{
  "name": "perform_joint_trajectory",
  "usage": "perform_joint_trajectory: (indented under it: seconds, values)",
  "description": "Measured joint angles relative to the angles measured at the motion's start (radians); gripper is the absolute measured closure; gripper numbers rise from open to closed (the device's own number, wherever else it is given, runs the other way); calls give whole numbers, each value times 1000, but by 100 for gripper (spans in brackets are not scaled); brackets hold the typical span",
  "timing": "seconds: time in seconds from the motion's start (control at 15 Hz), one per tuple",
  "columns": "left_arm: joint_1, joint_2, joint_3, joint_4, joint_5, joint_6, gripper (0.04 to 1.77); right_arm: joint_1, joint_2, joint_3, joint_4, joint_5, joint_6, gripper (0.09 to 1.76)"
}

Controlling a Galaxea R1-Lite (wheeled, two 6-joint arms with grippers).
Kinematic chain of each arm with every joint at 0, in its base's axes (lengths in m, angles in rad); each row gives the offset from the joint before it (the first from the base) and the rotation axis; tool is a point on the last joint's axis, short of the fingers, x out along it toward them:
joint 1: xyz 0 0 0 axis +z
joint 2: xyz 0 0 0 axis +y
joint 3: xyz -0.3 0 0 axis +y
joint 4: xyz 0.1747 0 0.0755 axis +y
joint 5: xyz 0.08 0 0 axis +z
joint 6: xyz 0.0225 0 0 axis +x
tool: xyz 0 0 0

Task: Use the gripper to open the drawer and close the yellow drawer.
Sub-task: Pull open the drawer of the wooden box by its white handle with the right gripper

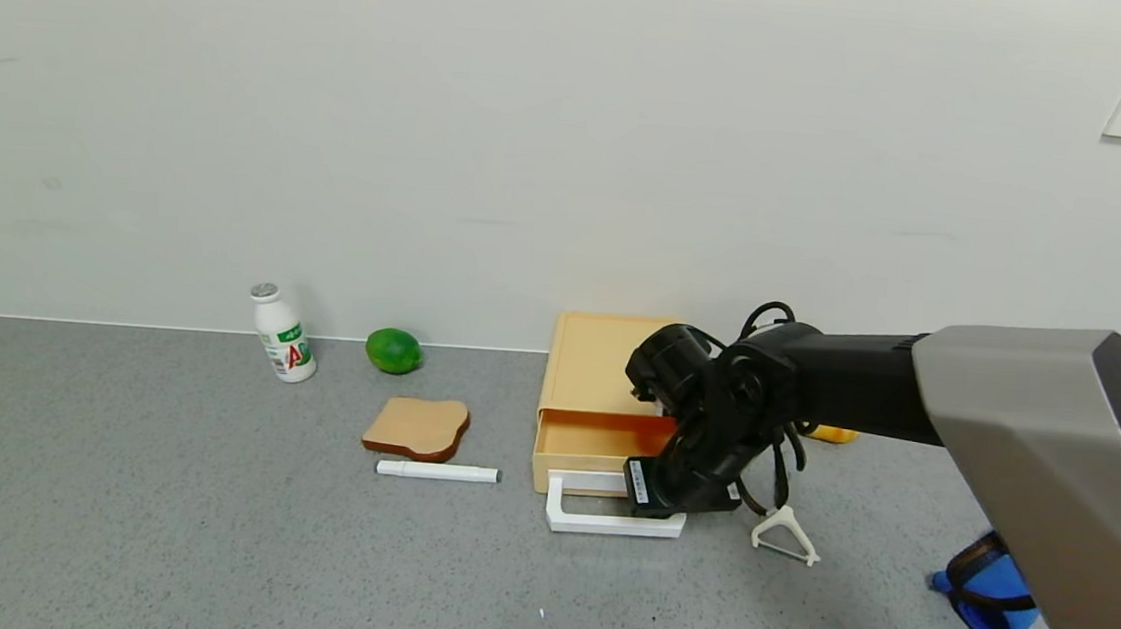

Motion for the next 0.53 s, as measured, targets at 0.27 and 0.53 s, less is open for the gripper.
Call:
perform_joint_trajectory:
  seconds: [0.27, 0.53]
  values:
    - [0, 0, 0, 0, 0, 0, 9, 19, -44, 89, -8, 6, 8, 173]
    - [0, 0, 0, 0, 0, 0, 9, 40, -82, 161, -11, 3, 26, 173]
